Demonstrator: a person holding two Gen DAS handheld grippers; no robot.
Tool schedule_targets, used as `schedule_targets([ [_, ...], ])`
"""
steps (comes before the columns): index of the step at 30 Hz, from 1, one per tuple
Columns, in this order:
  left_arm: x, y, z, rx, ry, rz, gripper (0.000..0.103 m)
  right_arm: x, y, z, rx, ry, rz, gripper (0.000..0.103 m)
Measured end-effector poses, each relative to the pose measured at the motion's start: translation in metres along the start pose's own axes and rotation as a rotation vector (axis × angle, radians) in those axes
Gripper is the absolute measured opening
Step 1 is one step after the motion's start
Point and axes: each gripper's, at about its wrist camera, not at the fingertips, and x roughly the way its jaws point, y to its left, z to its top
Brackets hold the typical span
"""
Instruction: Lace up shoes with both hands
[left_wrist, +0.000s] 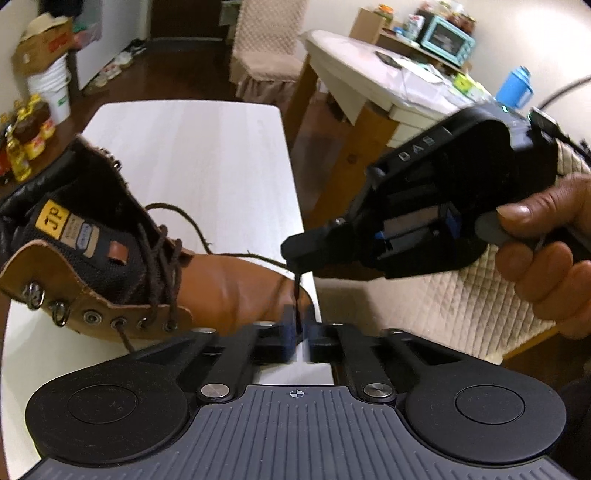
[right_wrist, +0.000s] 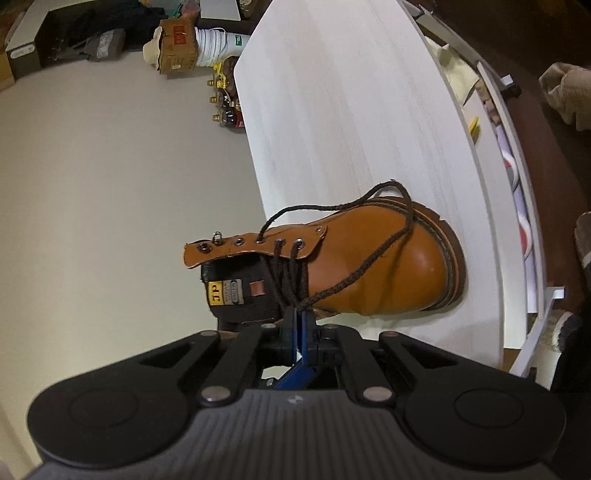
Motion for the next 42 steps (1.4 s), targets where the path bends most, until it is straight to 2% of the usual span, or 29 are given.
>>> schedule_targets([
  [2,-0.001,-0.002,0.000,0.019,0.006,0.018,0.002,0.001,0.000,0.000,-0.003,0.000,-0.007,0.006],
  [4,-0.002,-0.002,0.000,0.017,0.010,0.027,0.002,0.001,0.001,-0.001,-0.025,0.002,-0.024,0.016],
  [9,-0.004,-0.001,0.000,0.026,0.021,0.039,0.002,0.006,0.006,-0.007,-0.103,0.046,-0.059,0.017],
  [14,-0.004,-0.001,-0.001,0.033,0.024,0.038,0.002,0.010,0.012,-0.014,-0.167,0.062,-0.075,0.014],
  [15,-0.005,-0.001,-0.002,0.033,0.023,0.037,0.002,0.010,0.013,-0.015,-0.178,0.059,-0.080,0.004],
  [18,-0.006,-0.001,-0.002,0.027,0.015,0.039,0.002,0.012,0.018,-0.016,-0.219,0.037,-0.081,0.003],
  [26,-0.026,0.012,0.001,0.000,-0.004,0.061,0.004,0.006,0.020,-0.011,-0.189,-0.016,-0.030,0.003],
  [30,-0.055,0.031,0.013,-0.048,-0.043,0.086,0.016,0.002,0.031,0.004,-0.187,-0.055,0.011,0.003],
  [33,-0.080,0.053,0.032,-0.070,-0.065,0.161,0.025,0.007,0.039,0.020,-0.183,-0.044,0.044,0.003],
  [36,-0.093,0.079,0.052,-0.090,-0.064,0.210,0.032,0.022,0.044,0.036,-0.186,0.001,0.061,0.003],
  [39,-0.090,0.107,0.073,-0.079,-0.011,0.225,0.036,0.034,0.046,0.044,-0.195,0.032,0.076,0.003],
  [42,-0.075,0.127,0.088,-0.079,0.074,0.173,0.039,0.042,0.043,0.046,-0.187,0.054,0.070,0.003],
])
